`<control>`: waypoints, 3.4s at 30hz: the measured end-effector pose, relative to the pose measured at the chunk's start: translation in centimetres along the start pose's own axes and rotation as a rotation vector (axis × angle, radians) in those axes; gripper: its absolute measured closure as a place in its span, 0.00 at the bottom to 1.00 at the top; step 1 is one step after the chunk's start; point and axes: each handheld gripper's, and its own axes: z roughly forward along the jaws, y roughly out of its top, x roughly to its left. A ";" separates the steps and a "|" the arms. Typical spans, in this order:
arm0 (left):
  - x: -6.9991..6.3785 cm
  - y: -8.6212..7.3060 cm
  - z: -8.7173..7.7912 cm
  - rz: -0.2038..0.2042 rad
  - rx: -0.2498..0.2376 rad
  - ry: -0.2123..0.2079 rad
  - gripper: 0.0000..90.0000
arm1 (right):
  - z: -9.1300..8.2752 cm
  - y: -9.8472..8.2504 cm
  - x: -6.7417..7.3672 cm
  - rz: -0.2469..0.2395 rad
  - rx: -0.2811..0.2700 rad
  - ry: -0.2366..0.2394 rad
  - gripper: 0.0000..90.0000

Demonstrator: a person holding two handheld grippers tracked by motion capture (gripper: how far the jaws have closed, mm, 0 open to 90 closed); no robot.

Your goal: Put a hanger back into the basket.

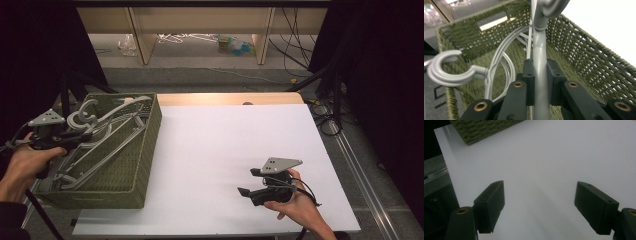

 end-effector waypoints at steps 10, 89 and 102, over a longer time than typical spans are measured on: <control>-0.3 -0.1 2.1 -0.038 0.085 -0.055 0.88 | 0.0 0.0 -0.1 0.005 0.009 -0.001 0.28; -15.9 0.7 1.7 -0.059 -0.363 -0.112 0.19 | 0.3 -0.2 -0.5 0.019 -0.037 -0.021 0.26; -19.7 0.2 2.7 0.009 -0.374 -0.179 0.18 | 0.5 -0.3 -0.4 0.013 -0.046 -0.016 0.22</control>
